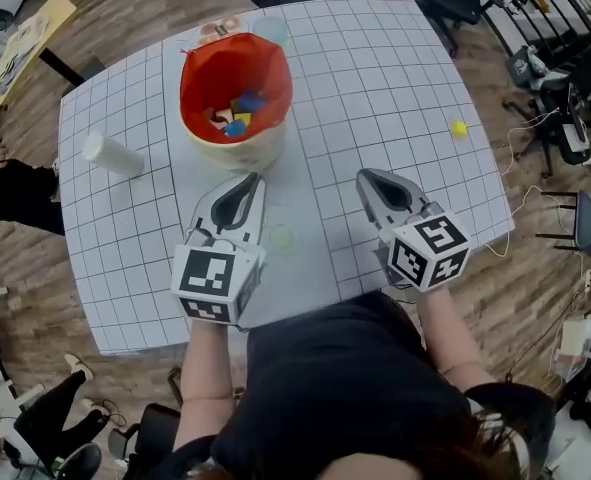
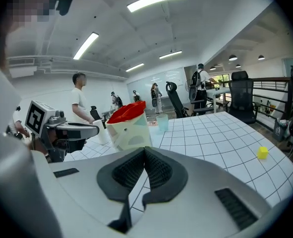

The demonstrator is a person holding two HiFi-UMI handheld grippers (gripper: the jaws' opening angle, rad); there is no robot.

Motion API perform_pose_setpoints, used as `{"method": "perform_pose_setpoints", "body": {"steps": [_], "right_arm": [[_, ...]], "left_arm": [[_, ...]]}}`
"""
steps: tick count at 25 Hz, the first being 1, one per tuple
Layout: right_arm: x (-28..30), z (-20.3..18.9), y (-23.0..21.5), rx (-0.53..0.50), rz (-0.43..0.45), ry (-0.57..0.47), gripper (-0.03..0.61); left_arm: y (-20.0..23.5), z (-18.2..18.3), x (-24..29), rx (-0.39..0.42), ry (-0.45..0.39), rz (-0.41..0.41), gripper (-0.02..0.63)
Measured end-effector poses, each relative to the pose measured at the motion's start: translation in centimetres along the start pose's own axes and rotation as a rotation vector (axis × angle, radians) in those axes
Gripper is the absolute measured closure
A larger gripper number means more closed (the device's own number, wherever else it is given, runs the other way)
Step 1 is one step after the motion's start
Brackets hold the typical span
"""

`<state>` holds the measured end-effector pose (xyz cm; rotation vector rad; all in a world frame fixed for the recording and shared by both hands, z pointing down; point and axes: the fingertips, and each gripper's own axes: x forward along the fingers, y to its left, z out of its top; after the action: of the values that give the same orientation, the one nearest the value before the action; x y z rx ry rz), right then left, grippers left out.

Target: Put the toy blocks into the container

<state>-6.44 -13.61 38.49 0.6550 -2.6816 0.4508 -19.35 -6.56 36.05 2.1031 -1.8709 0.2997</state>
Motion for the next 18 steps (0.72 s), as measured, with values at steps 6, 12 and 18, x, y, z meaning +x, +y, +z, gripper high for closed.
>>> {"method": "perform_pose_setpoints", "body": {"steps": [6, 12, 18], "right_arm": [[-3.1, 0.7, -6.3, -0.03, -0.023, -0.007, 0.557], [-6.2, 1.1, -14.5, -0.038, -0.103, -0.019, 0.543], [-8.0, -0.3, -22.9, -0.022, -0.195, -0.008, 0.514]], "left_arm": [[-4.7, -0.3, 3.7, -0.046, 0.033, -0.022, 0.574], [-10.6, 0.0, 9.6, -0.077, 0.064, -0.089, 0.576], [-15.4, -0.5, 15.4, -0.063, 0.108, -0.14, 0.577]]}}
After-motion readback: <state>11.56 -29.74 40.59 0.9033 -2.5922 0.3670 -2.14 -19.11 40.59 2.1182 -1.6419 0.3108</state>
